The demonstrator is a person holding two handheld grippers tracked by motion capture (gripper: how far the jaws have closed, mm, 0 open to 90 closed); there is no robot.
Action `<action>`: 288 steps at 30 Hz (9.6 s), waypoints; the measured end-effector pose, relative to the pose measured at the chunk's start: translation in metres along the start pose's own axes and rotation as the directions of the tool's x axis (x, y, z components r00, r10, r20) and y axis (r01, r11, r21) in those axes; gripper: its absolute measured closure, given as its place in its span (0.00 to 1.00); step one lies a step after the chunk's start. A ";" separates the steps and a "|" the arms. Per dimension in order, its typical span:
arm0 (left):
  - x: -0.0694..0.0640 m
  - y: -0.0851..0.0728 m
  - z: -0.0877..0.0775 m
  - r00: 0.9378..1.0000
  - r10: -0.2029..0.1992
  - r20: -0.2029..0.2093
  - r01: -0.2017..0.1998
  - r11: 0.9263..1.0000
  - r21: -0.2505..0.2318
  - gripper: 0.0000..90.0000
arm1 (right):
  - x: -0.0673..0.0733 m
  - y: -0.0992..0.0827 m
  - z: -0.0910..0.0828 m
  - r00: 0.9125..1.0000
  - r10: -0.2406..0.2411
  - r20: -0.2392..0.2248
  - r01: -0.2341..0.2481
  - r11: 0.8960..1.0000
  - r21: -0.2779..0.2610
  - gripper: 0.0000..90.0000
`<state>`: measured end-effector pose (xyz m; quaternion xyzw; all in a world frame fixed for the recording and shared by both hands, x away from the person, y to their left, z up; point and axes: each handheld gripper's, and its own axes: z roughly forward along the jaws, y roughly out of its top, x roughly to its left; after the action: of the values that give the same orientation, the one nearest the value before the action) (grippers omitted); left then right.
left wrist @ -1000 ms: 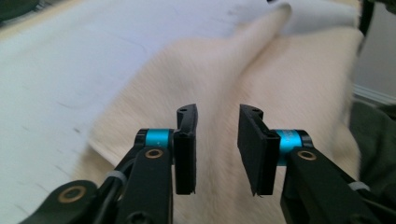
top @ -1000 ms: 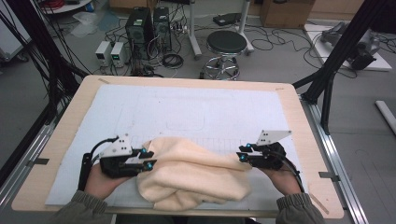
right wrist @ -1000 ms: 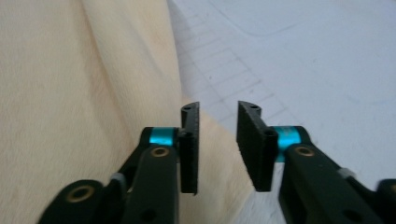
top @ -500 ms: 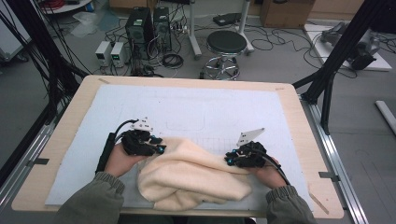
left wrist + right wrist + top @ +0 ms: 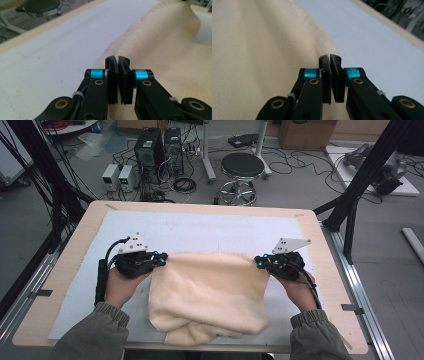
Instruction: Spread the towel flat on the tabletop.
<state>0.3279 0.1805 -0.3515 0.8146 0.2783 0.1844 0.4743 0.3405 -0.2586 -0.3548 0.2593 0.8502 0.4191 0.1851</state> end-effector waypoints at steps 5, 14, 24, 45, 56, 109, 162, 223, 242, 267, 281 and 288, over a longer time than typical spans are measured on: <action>-0.006 -0.025 0.011 0.998 -0.001 0.060 -0.006 0.993 0.114 0.95 | 0.012 -0.020 0.020 0.997 -0.005 -0.072 0.014 0.992 0.122 0.96; -0.010 -0.053 0.014 0.980 -0.051 0.192 0.020 0.987 0.160 0.83 | 0.021 -0.042 0.027 0.992 0.027 -0.124 -0.011 0.992 0.125 0.65; 0.004 -0.050 0.028 0.990 -0.084 0.113 0.060 0.978 0.198 0.54 | 0.019 -0.053 0.042 0.988 0.040 -0.148 -0.012 0.983 0.184 0.55; 0.001 -0.052 0.019 0.979 -0.026 0.201 -0.013 0.982 0.189 0.92 | 0.019 -0.046 0.042 0.966 0.053 -0.253 -0.010 0.986 0.169 0.65; 0.004 -0.052 0.018 0.981 -0.043 0.189 0.008 0.983 0.183 0.92 | 0.025 -0.048 0.058 0.965 0.034 -0.260 0.023 0.977 0.212 0.90; -0.048 -0.062 0.018 0.984 0.069 0.161 -0.083 0.993 0.084 0.53 | 0.065 -0.057 0.038 0.967 -0.012 -0.256 0.028 0.998 0.062 0.52; -0.059 -0.050 0.049 0.988 0.086 0.131 -0.103 0.986 0.130 0.42 | 0.009 0.024 0.104 0.986 0.117 -0.119 -0.108 0.991 0.077 0.84; -0.004 -0.018 -0.022 1.000 -0.028 0.000 0.028 0.999 -0.034 0.94 | 0.048 -0.013 0.017 0.974 -0.047 -0.221 0.040 0.999 -0.035 0.95; 0.041 -0.035 0.027 0.986 -0.164 -0.034 0.165 0.985 0.056 0.67 | -0.005 -0.026 0.079 0.981 0.140 -0.132 -0.124 0.985 0.123 0.92; -0.007 -0.068 0.031 0.997 -0.055 0.062 0.046 0.989 0.139 0.70 | 0.046 -0.003 0.051 0.983 -0.039 -0.182 0.030 0.998 -0.048 0.75; -0.002 -0.068 0.036 0.995 -0.055 0.080 0.045 0.990 0.130 0.92 | 0.066 0.007 0.132 0.991 -0.077 -0.109 0.078 0.997 0.004 0.66; -0.001 -0.065 0.028 0.994 -0.077 0.083 0.069 0.993 0.097 0.94 | 0.056 0.006 0.133 0.991 -0.012 -0.136 0.015 1.000 0.020 0.99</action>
<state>0.3252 0.1870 -0.4221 0.8326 0.2954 0.1180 0.4534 0.3679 -0.1400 -0.4321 0.2265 0.8669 0.4255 0.1270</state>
